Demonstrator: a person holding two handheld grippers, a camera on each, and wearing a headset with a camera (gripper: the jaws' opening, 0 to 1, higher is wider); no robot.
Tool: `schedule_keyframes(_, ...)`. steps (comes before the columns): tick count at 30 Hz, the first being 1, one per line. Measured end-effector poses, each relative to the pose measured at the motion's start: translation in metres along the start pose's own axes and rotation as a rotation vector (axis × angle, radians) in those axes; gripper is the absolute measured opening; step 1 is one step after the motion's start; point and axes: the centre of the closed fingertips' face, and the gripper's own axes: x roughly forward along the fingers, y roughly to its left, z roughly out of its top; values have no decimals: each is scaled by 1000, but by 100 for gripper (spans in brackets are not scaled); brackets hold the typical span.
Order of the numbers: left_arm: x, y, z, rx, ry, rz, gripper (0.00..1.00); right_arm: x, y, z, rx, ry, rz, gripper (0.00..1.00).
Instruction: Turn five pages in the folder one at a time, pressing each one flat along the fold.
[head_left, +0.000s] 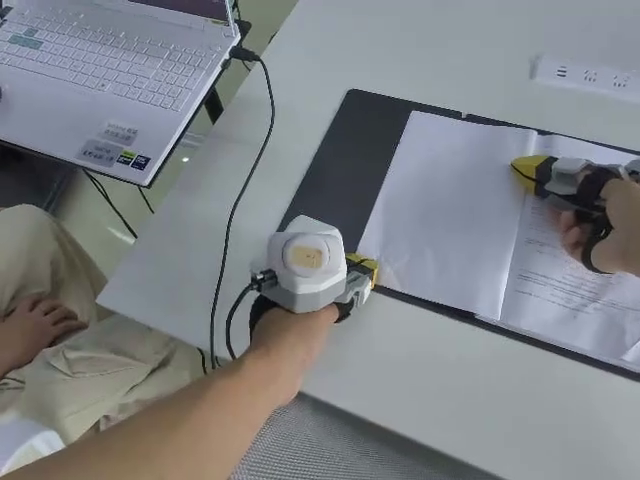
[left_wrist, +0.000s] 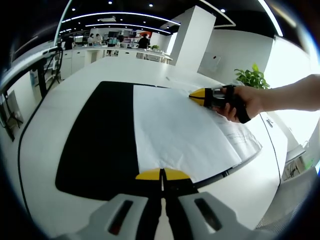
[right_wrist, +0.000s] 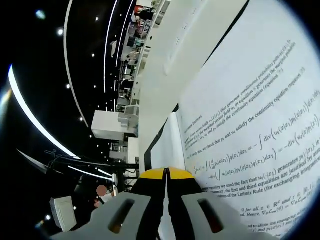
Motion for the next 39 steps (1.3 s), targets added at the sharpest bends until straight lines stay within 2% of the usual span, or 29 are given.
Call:
schedule_keyframes(3, 0, 0, 0, 3, -2, -3, 0, 4, 3, 3, 13, -22, -4, 0)
schedule_keyframes(11, 2, 1, -1, 10, -6, -2, 0, 19, 6, 27, 7, -75, -28, 0)
schedule_keyframes(19, -1, -2, 0, 13, -6, 1, 0, 25, 8, 43, 30, -115, -27, 0)
schedule_keyframes(23, 0, -1, 0, 6, -8, 2, 0, 24, 10, 36, -26, -95, -40, 0)
schedule_keyframes(26, 0, -1, 0, 8, -9, 1, 0, 21, 9, 29, -26, -67, -41, 0)
schedule_keyframes(37, 1, -1, 0, 11, -4, -1, 0, 1, 3, -10, -51, 102, -19, 0)
schedule_keyframes(39, 0, -1, 0, 13, -2, -2, 0, -5, 1, -14, -49, 108, -16, 0)
